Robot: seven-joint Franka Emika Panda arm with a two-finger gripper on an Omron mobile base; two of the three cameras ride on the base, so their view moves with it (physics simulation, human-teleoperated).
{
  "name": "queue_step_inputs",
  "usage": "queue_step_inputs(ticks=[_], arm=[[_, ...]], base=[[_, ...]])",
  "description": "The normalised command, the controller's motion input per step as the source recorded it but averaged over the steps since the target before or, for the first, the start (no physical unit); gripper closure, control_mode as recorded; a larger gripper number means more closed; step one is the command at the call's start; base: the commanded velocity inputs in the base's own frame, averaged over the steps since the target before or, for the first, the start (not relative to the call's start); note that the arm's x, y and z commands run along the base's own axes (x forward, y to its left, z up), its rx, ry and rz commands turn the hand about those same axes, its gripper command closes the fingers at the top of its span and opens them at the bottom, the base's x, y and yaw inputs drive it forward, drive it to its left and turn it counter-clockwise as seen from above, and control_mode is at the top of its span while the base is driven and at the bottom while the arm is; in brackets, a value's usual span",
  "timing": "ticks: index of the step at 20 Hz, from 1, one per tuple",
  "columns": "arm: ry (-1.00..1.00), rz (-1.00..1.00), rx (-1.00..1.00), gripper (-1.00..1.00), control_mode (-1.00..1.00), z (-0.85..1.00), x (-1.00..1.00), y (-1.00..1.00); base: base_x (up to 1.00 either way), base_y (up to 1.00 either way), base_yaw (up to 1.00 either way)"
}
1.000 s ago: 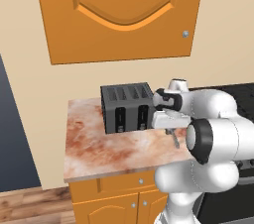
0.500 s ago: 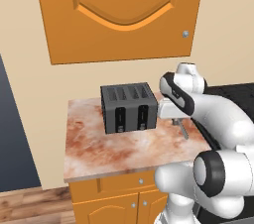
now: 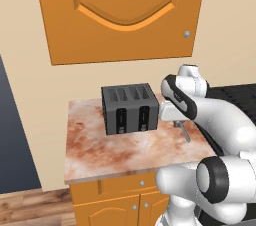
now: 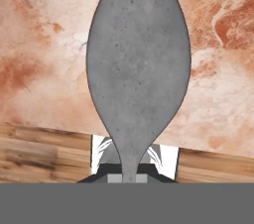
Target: Take the fork and place it on the left side of the plate. Then take the spoon and place it on the right side of the plate. Make sure they're directly next to the plate.
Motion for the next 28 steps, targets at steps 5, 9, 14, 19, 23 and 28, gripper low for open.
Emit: queue_step_inputs(ticks=[5, 9, 14, 19, 23, 28], arm=[[0.00, 0.00, 0.00, 1.00, -1.00, 0.00, 0.00, 0.00], [0.00, 0.00, 0.00, 1.00, 1.00, 0.00, 0.00, 0.00], [0.00, 0.00, 0.00, 1.00, 1.00, 0.00, 0.00, 0.00], [0.00, 0.00, 0.00, 1.00, 1.00, 0.00, 0.00, 0.00], [0.00, 0.00, 0.00, 1.00, 1.00, 0.00, 0.00, 0.00], [0.00, 0.00, 0.00, 1.00, 1.00, 0.00, 0.00, 0.00]], base=[[0.00, 0.00, 0.00], [0.00, 0.00, 0.00], [0.00, 0.00, 0.00], [-0.67, 0.03, 0.00], [-1.00, 0.00, -0.01], [-0.66, -0.38, -0.48]])
